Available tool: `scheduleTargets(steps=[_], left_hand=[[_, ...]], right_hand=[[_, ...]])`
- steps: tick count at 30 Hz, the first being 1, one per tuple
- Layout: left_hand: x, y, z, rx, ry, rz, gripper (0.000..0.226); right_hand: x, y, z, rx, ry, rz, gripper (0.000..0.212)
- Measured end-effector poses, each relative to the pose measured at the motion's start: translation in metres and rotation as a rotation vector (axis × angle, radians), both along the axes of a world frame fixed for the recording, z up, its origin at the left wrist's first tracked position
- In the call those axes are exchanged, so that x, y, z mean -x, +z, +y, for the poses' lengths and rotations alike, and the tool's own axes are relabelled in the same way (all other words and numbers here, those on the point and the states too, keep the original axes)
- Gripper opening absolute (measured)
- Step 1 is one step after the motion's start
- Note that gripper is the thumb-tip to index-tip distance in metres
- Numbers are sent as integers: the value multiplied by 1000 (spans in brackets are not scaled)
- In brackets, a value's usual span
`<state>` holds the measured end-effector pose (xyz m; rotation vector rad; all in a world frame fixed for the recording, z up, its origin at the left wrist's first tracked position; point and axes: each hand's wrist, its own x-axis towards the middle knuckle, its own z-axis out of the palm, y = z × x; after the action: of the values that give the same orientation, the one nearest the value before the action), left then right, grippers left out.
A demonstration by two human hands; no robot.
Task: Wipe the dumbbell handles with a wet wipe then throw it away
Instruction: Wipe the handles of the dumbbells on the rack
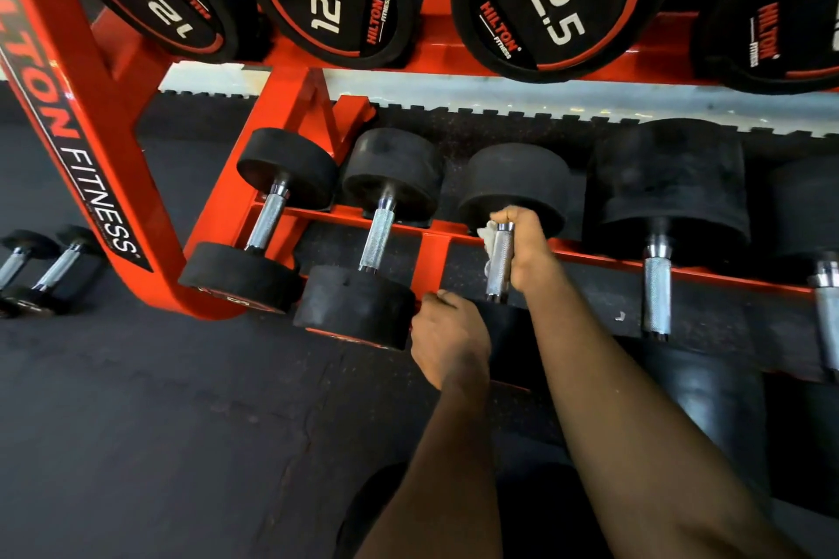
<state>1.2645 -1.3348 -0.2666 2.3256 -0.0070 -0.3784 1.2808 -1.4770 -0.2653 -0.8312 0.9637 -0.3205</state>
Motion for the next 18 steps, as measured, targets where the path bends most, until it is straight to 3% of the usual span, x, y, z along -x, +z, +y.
scheduleTargets(steps=[3, 6, 8, 11, 16, 18], left_hand=[[0, 1, 1, -2, -5, 3, 42], [2, 1, 0, 0, -10, 2, 41], [0, 0, -1, 11, -6, 6, 41], [-1, 0, -1, 1, 5, 19, 41], [0, 0, 1, 4, -1, 13, 41], [-1, -1, 1, 1, -3, 10, 41]], right_hand=[[16, -11, 6, 59, 110, 21, 14], [30, -18, -1, 112, 207, 87, 28], [22, -13, -4, 76, 132, 81, 33], [4, -3, 0, 23, 20, 28, 22], [18, -18, 17, 194, 168, 268, 9], [17, -20, 19, 254, 143, 318, 27]])
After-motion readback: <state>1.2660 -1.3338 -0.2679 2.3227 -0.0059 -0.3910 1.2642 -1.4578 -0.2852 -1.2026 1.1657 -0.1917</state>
